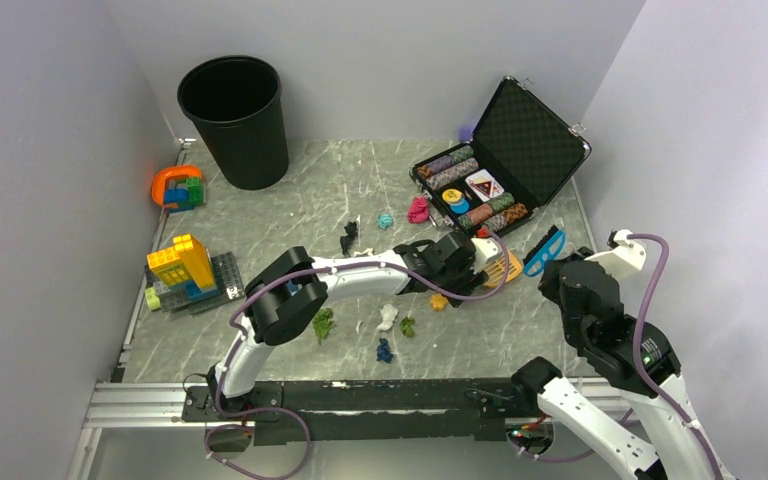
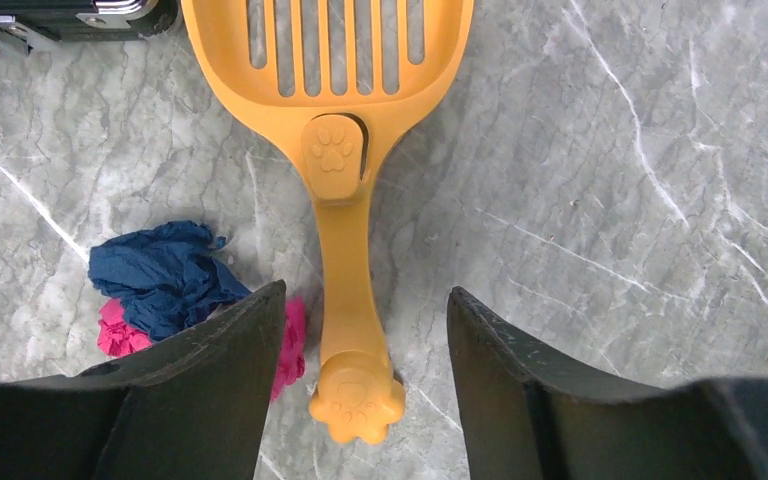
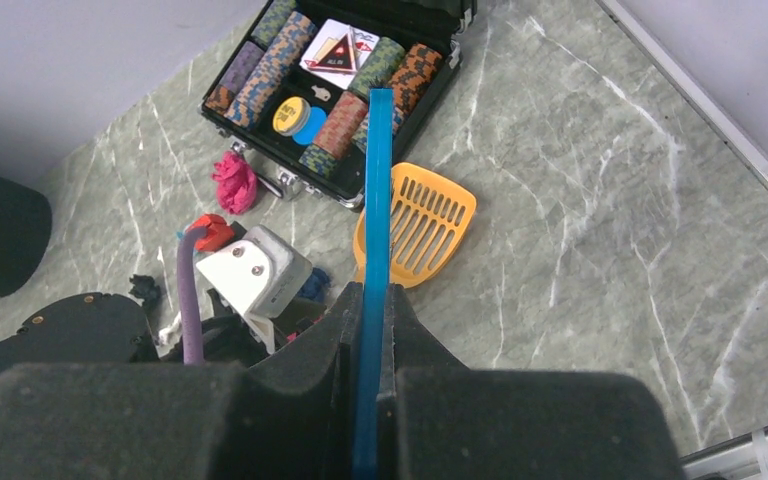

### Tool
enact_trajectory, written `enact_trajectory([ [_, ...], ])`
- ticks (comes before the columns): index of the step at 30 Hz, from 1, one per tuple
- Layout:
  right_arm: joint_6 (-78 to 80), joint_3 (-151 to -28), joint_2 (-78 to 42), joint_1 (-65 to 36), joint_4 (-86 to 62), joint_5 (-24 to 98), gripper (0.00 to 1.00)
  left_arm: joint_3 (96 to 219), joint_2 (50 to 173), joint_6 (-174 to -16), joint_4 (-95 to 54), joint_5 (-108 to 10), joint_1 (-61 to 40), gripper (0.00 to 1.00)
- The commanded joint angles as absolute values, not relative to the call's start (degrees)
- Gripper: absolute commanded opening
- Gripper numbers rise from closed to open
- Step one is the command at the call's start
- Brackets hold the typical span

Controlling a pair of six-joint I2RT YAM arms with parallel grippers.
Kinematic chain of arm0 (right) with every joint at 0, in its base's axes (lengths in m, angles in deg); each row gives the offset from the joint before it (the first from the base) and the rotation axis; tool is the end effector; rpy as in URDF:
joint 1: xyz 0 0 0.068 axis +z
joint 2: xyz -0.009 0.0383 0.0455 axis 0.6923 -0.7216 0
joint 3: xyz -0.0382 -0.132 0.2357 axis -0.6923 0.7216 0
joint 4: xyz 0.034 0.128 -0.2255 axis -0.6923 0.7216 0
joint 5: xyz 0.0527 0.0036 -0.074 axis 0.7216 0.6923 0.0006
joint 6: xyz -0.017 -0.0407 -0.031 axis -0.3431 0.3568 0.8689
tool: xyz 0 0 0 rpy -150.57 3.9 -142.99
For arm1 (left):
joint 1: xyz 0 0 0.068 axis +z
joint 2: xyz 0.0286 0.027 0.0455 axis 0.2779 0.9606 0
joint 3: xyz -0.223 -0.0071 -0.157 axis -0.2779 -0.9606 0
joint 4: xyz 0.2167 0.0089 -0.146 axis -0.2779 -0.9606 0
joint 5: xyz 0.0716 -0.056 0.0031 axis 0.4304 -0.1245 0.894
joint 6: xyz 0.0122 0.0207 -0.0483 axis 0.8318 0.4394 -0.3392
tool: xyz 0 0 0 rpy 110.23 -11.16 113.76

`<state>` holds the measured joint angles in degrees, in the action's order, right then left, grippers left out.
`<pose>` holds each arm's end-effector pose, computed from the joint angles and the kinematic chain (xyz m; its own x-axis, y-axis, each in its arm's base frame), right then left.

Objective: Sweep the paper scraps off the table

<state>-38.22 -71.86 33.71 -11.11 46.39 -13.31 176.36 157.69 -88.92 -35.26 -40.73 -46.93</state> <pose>0.0662 0.0137 0.3618 -0.2287 0.4789 -0.8475 0.3776 0.8461 0.3762 0.2167 -0.4264 0.1918 -0.3892 0.5669 -0.7261 0.8596 0.5068 -0.0651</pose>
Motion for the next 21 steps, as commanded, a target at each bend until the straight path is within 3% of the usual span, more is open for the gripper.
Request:
enact_trajectory([
  [1, -37.95, -74.19, 34.24, -11.15, 47.01, -14.62, 0.00, 178.80, 157.85, -87.64, -32.33, -41.41, -47.15, 0.64],
  [17, -37.74, -74.37, 34.91, -11.15, 47.15, -14.42, 0.00, 174.11, 162.55, -88.58, -23.41, -40.96, -47.15, 0.57],
  [21, -37.62, -74.50, 34.94, -11.12, 47.09, -14.48, 0.00, 174.60, 163.85, -88.47, -24.21, -38.60, -47.15, 0.41],
])
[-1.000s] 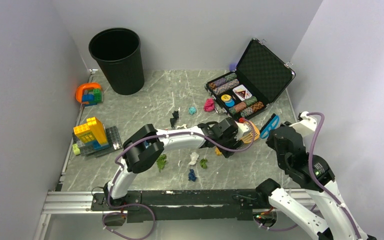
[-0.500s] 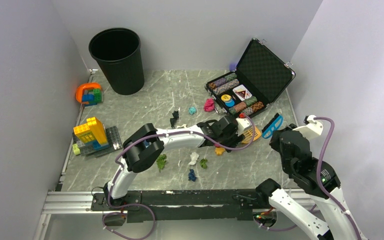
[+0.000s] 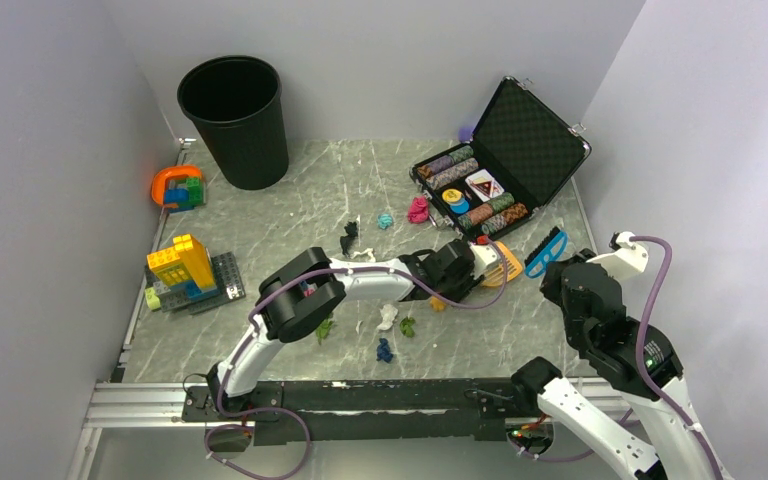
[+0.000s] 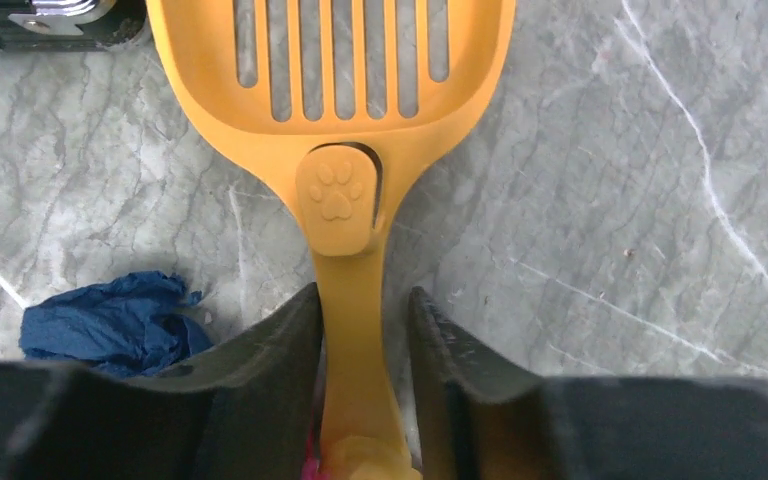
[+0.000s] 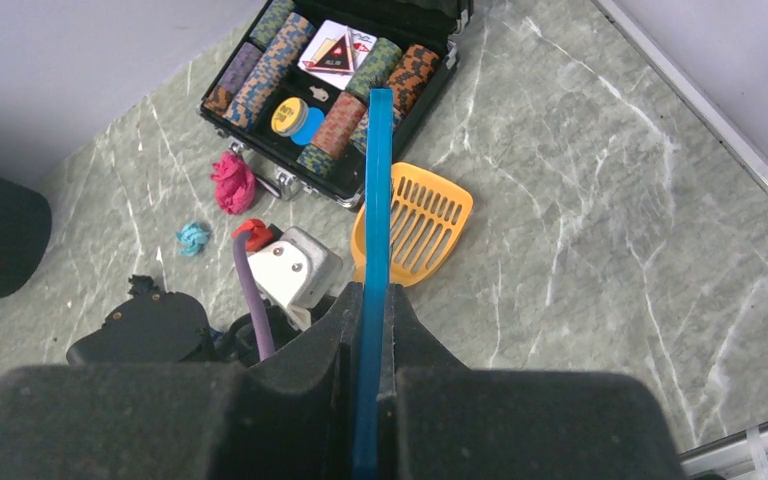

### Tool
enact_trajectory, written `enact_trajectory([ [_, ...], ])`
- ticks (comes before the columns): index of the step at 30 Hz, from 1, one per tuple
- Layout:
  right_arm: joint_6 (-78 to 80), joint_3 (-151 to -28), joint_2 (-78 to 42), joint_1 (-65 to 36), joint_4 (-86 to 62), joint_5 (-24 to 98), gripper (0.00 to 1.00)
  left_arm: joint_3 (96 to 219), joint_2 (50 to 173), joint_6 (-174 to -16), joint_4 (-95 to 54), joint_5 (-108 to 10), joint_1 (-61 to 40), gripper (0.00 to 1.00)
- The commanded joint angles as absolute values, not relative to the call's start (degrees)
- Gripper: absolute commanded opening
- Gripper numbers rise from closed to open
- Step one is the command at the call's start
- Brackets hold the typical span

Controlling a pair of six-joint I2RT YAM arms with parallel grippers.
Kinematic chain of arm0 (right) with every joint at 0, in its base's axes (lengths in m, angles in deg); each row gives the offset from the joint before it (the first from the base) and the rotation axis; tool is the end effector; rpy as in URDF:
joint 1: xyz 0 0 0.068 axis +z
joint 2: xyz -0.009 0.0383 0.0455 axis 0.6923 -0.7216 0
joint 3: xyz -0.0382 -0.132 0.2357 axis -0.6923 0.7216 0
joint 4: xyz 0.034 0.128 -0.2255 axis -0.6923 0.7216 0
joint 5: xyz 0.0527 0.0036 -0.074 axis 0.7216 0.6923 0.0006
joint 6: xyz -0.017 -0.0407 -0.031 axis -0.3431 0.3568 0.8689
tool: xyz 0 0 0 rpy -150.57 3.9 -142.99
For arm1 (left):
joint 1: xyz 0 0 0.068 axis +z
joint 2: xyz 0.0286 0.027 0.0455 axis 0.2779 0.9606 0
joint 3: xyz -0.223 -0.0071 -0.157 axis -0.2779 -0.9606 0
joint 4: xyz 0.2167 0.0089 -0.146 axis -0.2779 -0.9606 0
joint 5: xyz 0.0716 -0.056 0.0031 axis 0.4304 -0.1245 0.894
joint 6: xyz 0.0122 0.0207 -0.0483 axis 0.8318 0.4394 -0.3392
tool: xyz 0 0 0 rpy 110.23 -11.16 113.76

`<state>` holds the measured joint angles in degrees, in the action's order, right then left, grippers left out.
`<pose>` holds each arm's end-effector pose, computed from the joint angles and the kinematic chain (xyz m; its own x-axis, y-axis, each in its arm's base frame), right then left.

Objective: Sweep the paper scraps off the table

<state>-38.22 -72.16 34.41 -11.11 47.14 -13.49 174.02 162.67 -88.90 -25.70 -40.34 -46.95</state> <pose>0.0626 0.0113 0.3627 -0.2235 0.4804 -0.8481 0.3782 0.8447 0.3788 0.2216 -0.4360 0.1521 -0.3754 0.5410 -0.7526 0.8588 0.5085 -0.0627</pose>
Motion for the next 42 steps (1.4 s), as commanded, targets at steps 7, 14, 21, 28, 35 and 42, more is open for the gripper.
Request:
enact_trajectory([
  [7, -37.91, -74.44, 34.57, -11.17, 47.04, -14.62, 0.00, 173.71, 159.56, -88.68, -24.94, -39.64, -47.15, 0.18],
  [14, -38.56, -74.29, 33.35, -11.13, 46.93, -14.83, 0.00, 178.38, 152.96, -88.97, -35.06, -40.26, -46.98, 0.12],
  [21, -37.30, -74.23, 32.97, -11.13, 47.16, -15.68, 0.00, 174.41, 144.21, -94.61, -39.10, -49.67, -42.09, 0.10],
  [28, -33.98, -71.36, 28.12, -11.11, 43.63, -8.31, 0.00, 165.78, 131.22, -99.16, -45.72, -49.30, -34.44, 0.07],
  [35, -25.05, -65.26, 25.48, -11.12, 27.06, 14.60, 0.00, 158.80, 114.85, -101.28, -58.61, -33.12, -29.11, 0.00],
  [42, -26.13, -65.17, 11.13, -10.43, 15.21, 31.23, 0.00, 156.56, 95.55, -104.21, -70.65, -18.11, -25.71, 0.00],
])
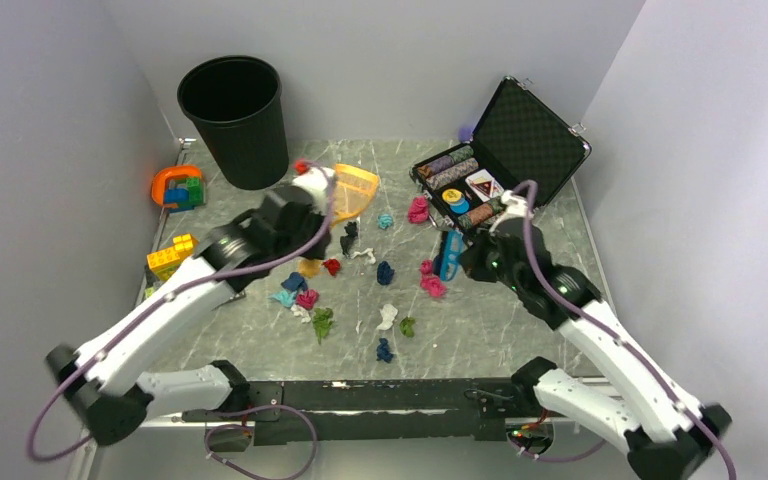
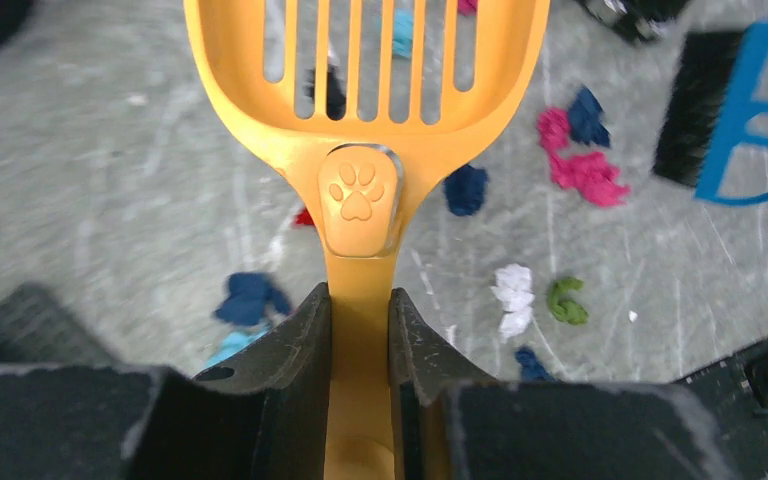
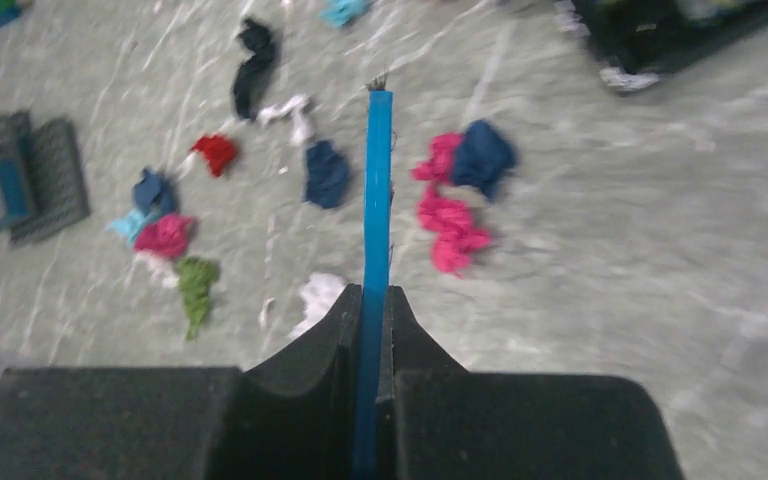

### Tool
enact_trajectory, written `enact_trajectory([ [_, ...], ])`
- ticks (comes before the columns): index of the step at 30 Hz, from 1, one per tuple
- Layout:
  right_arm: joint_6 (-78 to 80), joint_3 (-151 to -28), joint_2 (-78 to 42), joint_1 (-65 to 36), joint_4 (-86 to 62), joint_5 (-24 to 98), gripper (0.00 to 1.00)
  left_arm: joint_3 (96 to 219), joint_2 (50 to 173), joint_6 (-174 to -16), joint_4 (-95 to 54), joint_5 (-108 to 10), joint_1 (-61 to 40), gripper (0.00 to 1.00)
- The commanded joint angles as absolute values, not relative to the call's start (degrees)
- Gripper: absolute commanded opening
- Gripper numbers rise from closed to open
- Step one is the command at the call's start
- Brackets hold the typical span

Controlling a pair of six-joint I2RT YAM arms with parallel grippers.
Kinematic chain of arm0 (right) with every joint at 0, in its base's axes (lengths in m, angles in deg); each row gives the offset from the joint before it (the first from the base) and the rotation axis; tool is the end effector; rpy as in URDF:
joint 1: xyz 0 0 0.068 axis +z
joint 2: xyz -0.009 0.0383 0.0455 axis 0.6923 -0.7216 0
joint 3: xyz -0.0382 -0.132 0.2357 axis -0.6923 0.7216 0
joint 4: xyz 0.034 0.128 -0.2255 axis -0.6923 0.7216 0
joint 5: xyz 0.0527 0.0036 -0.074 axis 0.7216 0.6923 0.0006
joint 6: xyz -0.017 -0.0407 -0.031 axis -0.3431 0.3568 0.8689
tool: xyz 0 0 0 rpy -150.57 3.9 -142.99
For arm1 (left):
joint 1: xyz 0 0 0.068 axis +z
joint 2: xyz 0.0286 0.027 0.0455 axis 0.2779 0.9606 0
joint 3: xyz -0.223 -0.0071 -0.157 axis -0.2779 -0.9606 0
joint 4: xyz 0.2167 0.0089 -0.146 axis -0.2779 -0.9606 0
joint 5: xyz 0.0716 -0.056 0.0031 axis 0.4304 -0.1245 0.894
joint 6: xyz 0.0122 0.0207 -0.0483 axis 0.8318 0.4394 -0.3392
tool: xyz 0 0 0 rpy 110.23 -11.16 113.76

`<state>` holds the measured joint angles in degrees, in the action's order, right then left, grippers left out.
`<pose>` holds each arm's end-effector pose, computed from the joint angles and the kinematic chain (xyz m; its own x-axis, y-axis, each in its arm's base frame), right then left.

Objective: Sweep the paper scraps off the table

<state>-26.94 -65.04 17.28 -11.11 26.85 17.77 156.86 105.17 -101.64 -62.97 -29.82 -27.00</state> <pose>0.1426 0.0829 0.3236 -0.6114 0.2704 -0.7437 -0.0452 0.9263 0.3740 0.1886 -0.1674 0.3634 -0.5990 0.1480 -0.7869 0.3968 0.9085 -0.1313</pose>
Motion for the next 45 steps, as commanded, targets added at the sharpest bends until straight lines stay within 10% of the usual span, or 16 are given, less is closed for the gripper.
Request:
enact_trajectory([
  [1, -26.88, -64.68, 9.69, -9.81, 12.39, 33.40, 0.00, 156.08, 92.64, -104.09, -71.31, -16.14, -25.33, 0.00],
  [25, -41.62, -105.18, -54.94, 12.72, -3.04, 51.31, 0.00, 140.42, 70.20, -100.33, -68.48, 7.34, -21.81, 0.00],
  [45, -34.15, -93.35, -35.64, 0.89, 29.36, 21.56, 0.00, 137.74, 73.91, -99.57, -65.58, 1.14, -21.67, 0.00],
])
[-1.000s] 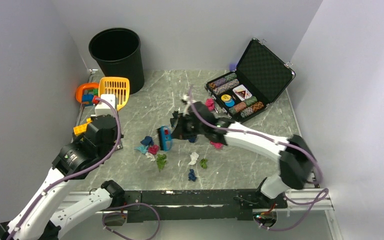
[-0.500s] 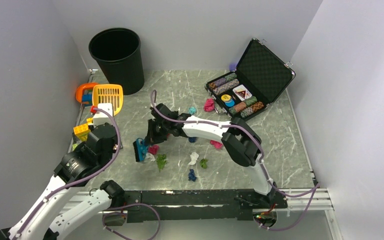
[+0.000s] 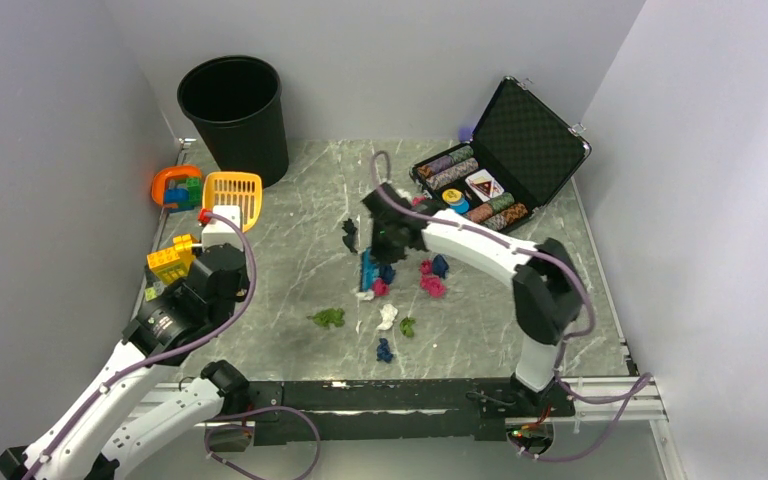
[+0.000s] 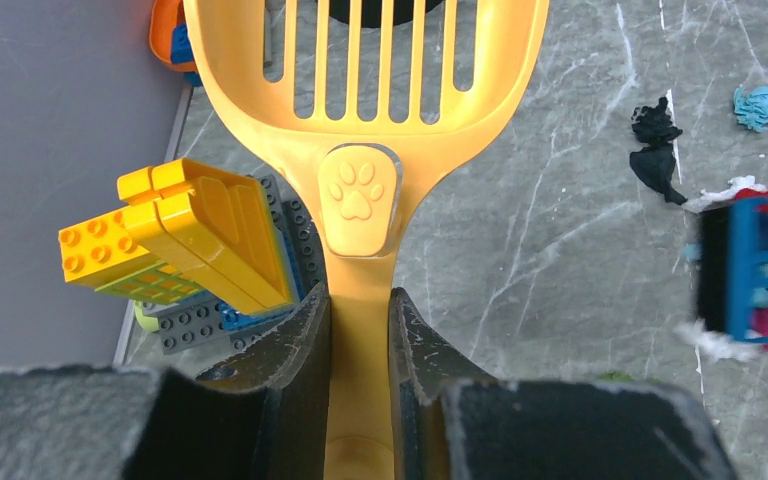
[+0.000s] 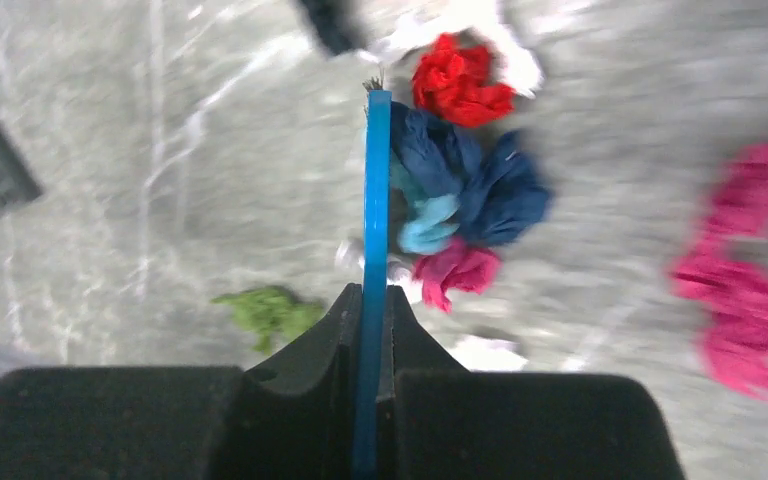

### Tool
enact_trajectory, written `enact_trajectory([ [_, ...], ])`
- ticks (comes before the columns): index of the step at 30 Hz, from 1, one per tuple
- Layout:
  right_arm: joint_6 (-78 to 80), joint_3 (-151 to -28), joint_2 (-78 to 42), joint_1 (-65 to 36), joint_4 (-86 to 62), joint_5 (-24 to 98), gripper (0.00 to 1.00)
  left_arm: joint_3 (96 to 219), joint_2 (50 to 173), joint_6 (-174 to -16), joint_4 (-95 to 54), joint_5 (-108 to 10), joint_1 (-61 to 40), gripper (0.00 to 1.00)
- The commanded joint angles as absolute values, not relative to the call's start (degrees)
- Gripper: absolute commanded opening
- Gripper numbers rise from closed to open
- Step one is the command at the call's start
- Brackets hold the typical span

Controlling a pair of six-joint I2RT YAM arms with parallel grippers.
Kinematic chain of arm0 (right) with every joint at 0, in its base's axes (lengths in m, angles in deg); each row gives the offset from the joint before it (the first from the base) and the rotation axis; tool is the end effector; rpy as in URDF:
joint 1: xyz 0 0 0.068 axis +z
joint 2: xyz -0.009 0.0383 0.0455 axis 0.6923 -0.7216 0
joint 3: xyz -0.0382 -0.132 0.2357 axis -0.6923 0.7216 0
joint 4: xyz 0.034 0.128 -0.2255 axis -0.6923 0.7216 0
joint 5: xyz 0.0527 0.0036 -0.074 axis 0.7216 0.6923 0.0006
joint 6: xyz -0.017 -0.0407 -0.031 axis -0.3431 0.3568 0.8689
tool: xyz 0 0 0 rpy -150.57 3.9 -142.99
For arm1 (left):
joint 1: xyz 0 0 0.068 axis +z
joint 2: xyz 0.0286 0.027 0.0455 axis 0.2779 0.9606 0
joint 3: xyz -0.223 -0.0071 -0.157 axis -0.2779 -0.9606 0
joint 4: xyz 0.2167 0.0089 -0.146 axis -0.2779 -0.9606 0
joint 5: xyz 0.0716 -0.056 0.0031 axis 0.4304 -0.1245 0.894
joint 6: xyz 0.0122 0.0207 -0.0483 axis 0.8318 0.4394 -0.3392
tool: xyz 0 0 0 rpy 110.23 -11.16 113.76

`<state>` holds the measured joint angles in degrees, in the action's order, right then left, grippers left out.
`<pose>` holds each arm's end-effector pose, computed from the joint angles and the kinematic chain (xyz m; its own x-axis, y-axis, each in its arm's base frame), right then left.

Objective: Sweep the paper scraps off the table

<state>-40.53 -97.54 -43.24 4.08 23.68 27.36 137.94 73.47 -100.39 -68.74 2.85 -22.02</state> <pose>0.2692 0.2957 0.2327 -0.9269 0.0879 -0.3648 -0.0525 0.9322 0.3580 0.1057 -0.0518 0.3438 -0.3813 0.0361 -0.9237 -0.1333 0.9866 0.0936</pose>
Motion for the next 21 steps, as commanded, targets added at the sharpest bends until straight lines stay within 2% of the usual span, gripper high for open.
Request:
enact_trajectory([
  [1, -32.18, -92.81, -33.67, 0.84, 28.32, 22.65, 0.00, 137.68, 74.01, -99.71, -65.65, 1.13, -21.69, 0.00],
  [3, -26.99, -91.02, -29.14, 0.96, 24.34, 27.55, 0.00, 137.74, 74.07, -100.14, -66.03, 1.41, -21.69, 0.00],
  [6, -22.68, -86.74, -24.10, 1.21, 15.12, 41.68, 0.00, 137.30, 73.70, -100.05, -65.69, 1.06, -21.60, 0.00],
  [9, -21.39, -85.40, -23.04, 3.12, 10.31, 51.87, 0.00, 136.86, 73.11, -99.84, -65.32, 0.59, -21.51, 0.00],
  [16, -18.75, -95.10, -36.35, 12.47, 18.23, 54.09, 0.00, 136.43, 72.89, -99.47, -64.98, -0.49, -21.38, 0.00],
  [21, -18.77, -100.27, -45.01, 16.34, 24.81, 48.40, 0.00, 136.24, 72.75, -99.27, -64.87, -1.21, -21.26, 0.00],
])
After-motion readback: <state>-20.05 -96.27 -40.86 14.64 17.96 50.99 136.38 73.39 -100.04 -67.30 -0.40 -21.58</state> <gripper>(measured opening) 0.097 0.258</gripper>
